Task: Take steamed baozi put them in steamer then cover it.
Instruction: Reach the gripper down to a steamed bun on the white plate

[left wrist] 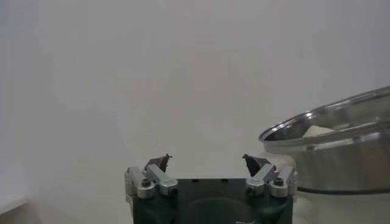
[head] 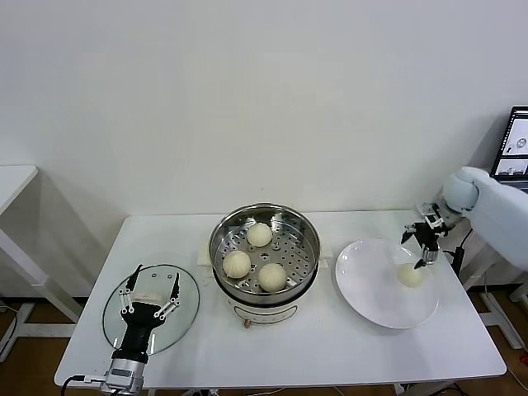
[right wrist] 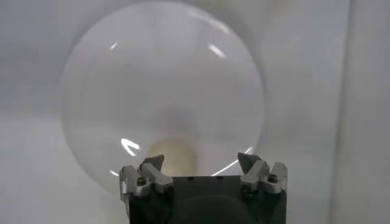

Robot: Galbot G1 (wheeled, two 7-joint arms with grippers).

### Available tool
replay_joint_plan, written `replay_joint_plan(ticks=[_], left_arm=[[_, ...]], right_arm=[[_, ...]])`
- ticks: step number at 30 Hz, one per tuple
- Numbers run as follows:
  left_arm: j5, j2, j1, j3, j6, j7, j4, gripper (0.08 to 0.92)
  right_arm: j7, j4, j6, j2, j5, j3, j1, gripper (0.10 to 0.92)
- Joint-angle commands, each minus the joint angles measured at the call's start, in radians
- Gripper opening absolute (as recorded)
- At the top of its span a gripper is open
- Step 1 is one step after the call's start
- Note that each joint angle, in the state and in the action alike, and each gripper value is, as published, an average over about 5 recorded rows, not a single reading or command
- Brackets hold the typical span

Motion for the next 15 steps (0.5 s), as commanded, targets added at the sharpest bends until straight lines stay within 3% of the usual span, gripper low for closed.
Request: replay_joint_plan(ticks=[1,15], left_arm=[[0.000,0.000,0.000,-0.001,-0.001,0.000,0.001,0.823],[-0.011,0.004,-0.004,-0.020,-0.003,0.002,0.003,0.823]], right_arm=[[0.025,-0.076,-0.022,0.017,-0.030,0.053,-0.104,0.823],[0.054,-0.107,-0.014,0.052,-0.051,0.073,-0.128,0.808]])
